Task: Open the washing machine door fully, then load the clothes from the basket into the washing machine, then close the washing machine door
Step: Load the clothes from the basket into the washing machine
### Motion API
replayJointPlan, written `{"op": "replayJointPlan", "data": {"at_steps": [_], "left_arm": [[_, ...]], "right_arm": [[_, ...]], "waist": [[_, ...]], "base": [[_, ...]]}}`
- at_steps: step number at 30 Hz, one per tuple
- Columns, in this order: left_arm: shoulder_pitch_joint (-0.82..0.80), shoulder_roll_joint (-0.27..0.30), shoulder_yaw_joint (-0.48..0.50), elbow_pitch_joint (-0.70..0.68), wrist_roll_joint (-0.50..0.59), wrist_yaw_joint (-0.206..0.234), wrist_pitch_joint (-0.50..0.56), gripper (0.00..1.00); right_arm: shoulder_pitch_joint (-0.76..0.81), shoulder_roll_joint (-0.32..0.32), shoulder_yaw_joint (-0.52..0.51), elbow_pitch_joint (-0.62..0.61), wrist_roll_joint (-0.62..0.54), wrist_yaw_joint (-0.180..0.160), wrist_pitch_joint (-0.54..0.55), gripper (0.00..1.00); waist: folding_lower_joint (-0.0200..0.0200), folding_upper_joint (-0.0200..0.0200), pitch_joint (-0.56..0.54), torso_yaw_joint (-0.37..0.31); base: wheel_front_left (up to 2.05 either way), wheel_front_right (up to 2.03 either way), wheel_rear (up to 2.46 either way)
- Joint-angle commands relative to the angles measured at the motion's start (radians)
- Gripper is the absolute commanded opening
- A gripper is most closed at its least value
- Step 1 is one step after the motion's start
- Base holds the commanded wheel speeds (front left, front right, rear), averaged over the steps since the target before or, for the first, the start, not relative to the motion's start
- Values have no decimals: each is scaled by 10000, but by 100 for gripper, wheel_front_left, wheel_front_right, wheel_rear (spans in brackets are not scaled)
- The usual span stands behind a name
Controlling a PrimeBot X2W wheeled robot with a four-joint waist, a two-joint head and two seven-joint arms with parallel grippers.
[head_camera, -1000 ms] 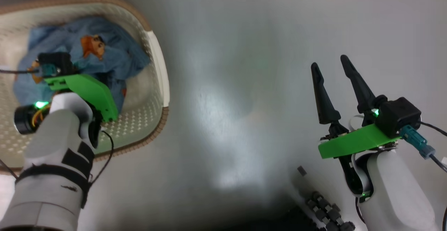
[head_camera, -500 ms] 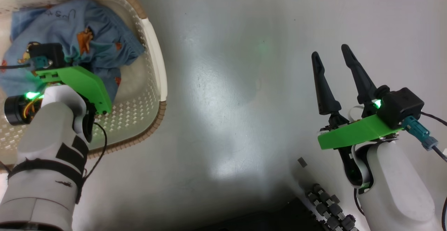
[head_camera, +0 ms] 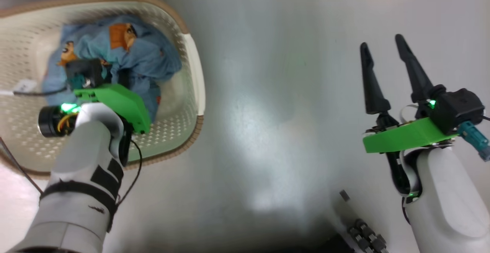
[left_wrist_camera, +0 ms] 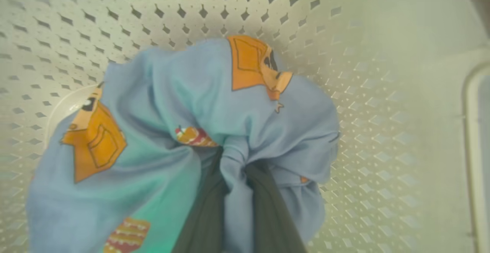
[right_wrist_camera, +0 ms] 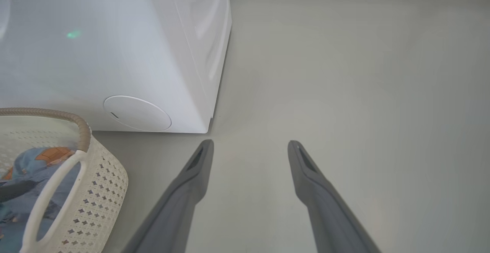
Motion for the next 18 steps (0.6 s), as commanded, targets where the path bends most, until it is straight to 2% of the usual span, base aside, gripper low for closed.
{"op": "replayJointPlan", "data": {"at_steps": [1,8,18], "left_arm": [[541,210,115,-51,31,-77,-255,0],[1281,-42,81,-591,54,-185,-663,0],[3921,189,650,-4109,800,126,-676,0]], "right_arm": [[511,-48,49,-201,-159,44,-111,100],[985,-195,-717,-359,-450,44,-3,100],[1991,-120,-1511,-747,-603,44,302,100]], "waist": [[0,0,-646,416],[0,0,-1955,832],[0,0,-4042,1036]], "base": [[0,0,0],[0,0,0],[0,0,0]]}}
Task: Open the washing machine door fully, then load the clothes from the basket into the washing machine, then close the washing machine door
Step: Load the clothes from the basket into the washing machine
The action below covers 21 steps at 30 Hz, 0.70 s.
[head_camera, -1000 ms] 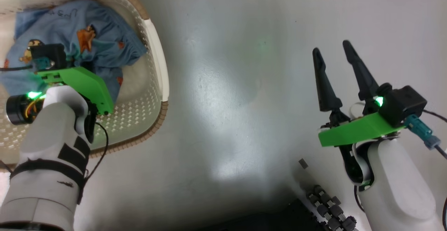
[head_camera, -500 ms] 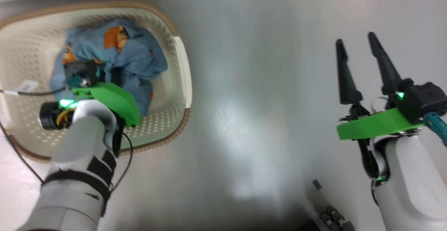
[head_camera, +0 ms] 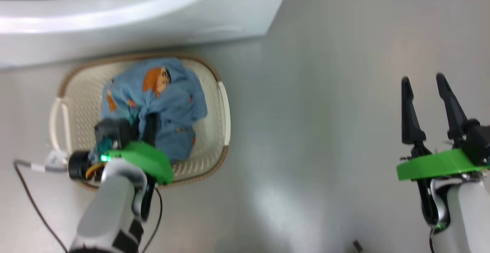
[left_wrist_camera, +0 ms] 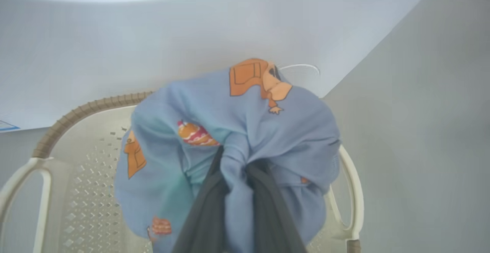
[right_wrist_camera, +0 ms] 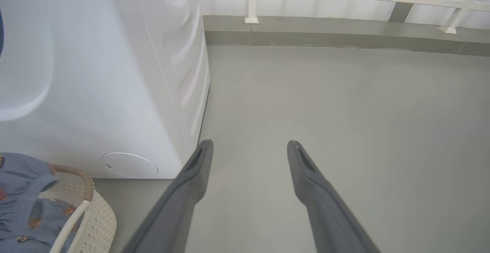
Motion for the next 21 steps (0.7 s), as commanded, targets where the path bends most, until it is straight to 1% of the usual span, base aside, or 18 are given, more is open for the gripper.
{"op": "replayJointPlan", "data": {"at_steps": [1,10,19,21], "left_arm": [[730,307,357,-664,202,103,-89,0],[2791,253,937,-2790,694,180,-90,0],[4397,260,1115,-4118,1033,176,-91,0],[4563,269,1082,-4226,1077,175,-91,0]], "right_arm": [[505,-15,48,-286,-90,44,58,100],[1669,30,-241,-654,-227,44,577,100],[2649,61,-180,-1033,-264,44,1071,100],[2747,67,-147,-1070,-254,44,1112,100]], "waist": [[1,-1,-1421,319],[1,-1,-3279,590],[1,-1,-4965,888],[1,-1,-5133,917]], "base": [[0,0,0],[0,0,0],[0,0,0],[0,0,0]]}}
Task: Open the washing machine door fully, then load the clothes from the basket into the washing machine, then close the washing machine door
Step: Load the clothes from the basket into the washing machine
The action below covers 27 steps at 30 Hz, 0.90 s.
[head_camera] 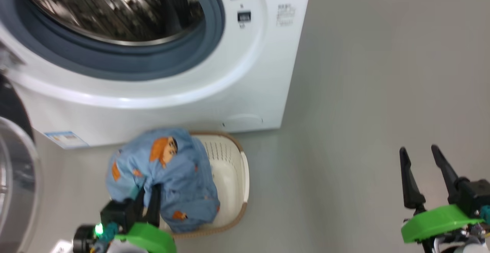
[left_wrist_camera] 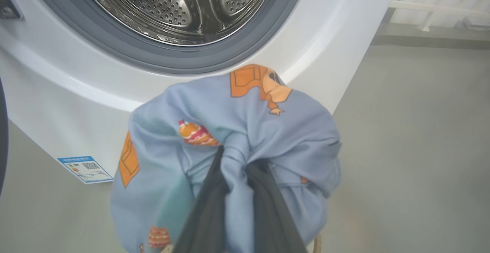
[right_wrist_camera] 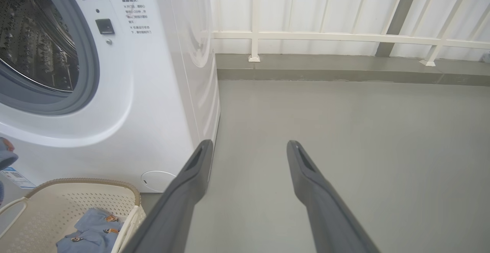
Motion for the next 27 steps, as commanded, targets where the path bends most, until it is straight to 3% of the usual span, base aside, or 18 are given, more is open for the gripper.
{"op": "replayJointPlan", "data": {"at_steps": [1,8,27], "left_arm": [[156,218,260,-327,83,11,-91,0],[835,308,169,-846,65,60,-67,0],[1249,431,82,-1589,-227,193,282,0]], "right_arm": [[103,-62,254,-317,-121,44,67,100],[674,-25,380,-517,-98,44,319,100],[1093,34,476,-683,-60,44,550,100]], "waist": [[3,0,-1159,370],[3,0,-1802,544],[3,0,-2120,591]], "base": [[0,0,0],[0,0,0],[0,0,0]]}}
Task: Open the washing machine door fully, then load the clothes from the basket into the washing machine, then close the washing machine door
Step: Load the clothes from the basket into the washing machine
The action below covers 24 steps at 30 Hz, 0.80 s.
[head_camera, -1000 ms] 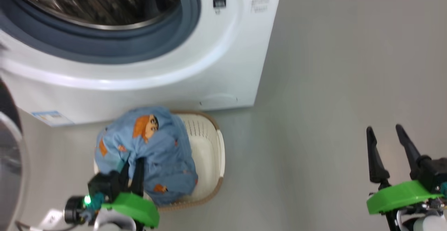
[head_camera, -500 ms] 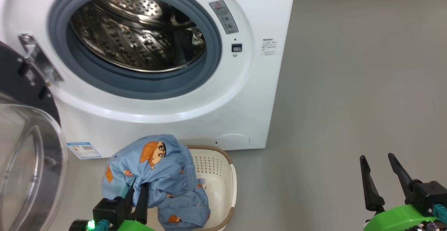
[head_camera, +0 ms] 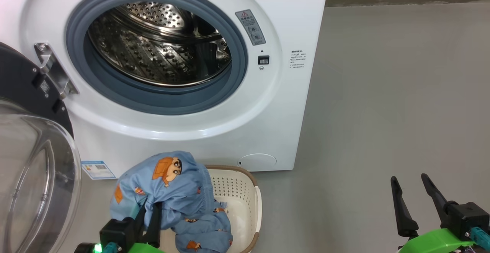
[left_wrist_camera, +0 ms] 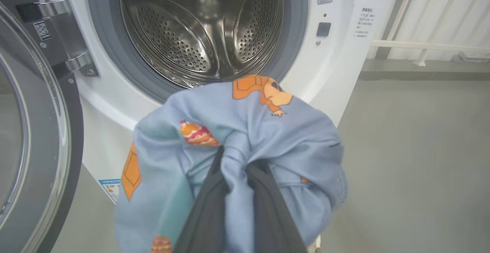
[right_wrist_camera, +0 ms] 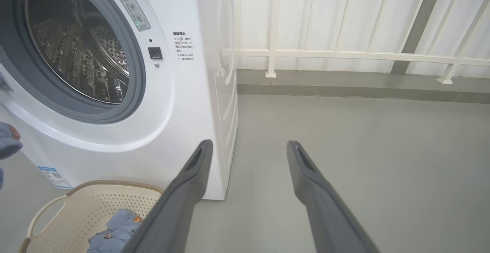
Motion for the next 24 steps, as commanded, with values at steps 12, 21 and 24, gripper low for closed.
{"op": "replayJointPlan", "data": {"at_steps": [12,21,24], "left_arm": [[-233,149,191,-276,-183,147,-94,0],[-495,80,117,-123,-248,126,-159,0],[-669,45,120,10,-313,93,-186,0]], "right_arm": [[-253,-115,169,-356,-51,44,-14,100],[-380,-113,200,-350,124,44,-73,100],[-465,-113,242,-367,177,44,-82,100]], "waist": [[0,0,190,-35],[0,0,530,-173],[0,0,755,-269]], "base": [[0,0,0],[0,0,0],[0,0,0]]}}
